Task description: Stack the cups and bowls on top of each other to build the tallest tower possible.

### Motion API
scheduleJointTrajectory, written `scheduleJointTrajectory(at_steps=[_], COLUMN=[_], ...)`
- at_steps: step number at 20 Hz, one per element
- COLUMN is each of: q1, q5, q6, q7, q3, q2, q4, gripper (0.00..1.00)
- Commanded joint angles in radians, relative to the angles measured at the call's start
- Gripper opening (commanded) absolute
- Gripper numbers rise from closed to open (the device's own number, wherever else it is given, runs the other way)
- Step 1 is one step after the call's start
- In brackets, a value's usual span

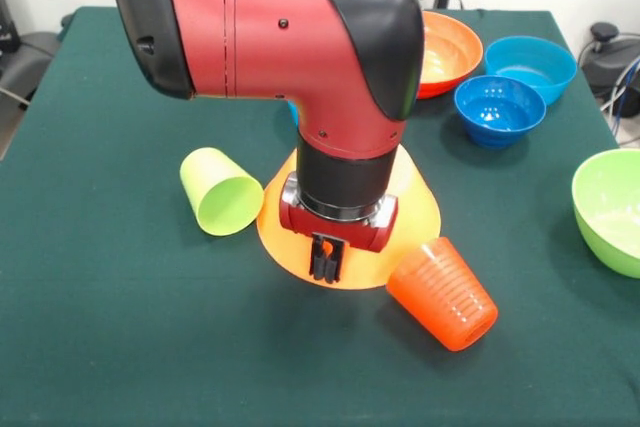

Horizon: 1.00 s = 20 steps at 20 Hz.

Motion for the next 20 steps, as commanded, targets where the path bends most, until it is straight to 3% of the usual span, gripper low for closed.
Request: scheduleJointTrajectory(at_steps=[1, 11, 20], q1=[0.005, 0.019, 0.029], q5=[0.005, 0.033, 0.043], q6=[-0.037, -0.076, -0.078], q7=[-0.075, -0.003, 0.003], q3=[0.003, -0.01, -0.025], q2=[0.02, -0.007, -0.019], q4=[0.138, 0.208, 0.22], gripper=[0.0, 0.0, 0.0])
